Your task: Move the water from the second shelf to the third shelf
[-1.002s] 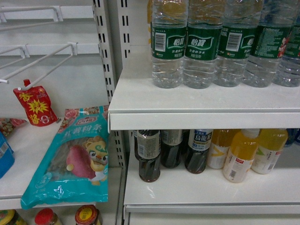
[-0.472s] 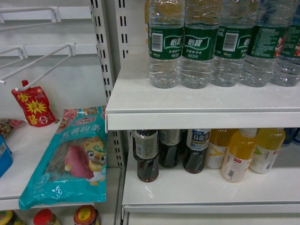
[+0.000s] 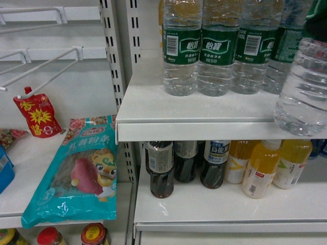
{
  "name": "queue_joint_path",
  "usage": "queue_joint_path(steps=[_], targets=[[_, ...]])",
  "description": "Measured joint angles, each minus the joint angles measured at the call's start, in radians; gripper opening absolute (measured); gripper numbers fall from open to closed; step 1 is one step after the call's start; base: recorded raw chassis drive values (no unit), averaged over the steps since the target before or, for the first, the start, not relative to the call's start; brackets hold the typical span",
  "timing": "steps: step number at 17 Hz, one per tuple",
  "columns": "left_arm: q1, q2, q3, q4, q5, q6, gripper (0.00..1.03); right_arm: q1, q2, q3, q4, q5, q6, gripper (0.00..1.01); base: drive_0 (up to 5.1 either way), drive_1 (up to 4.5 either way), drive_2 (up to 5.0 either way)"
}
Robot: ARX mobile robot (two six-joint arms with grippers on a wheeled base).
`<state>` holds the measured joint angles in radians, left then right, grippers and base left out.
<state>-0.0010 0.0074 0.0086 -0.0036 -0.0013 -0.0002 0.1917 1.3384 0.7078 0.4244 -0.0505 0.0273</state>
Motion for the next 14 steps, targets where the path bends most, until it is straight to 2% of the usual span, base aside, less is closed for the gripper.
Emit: queue_joint_path(steps=[3,6,9,14], targets=[[0.0,0.0,0.0,0.0,0.0,0.0,0.98,0.026,0.116,0.086,0.009,0.042,0.0,0.42,0.0,0.0,0.0],[0.0,0.0,0.0,0.0,0.0,0.0,0.98,0.032,0.187,0.166,0.017,0.071,0.006,0.42,0.0,0.0,0.0],[0.0,0.0,0.0,0.0,0.0,0.0,0.98,0.037,0.249,0.223,-0.008,0.122,0.006,0.42,0.0,0.0,0.0],[0.0,0.0,0.0,0.0,0.0,0.0,0.98,0.045,0.303,0.28,-0.021,0.153,0.014,0.42,0.0,0.0,0.0]])
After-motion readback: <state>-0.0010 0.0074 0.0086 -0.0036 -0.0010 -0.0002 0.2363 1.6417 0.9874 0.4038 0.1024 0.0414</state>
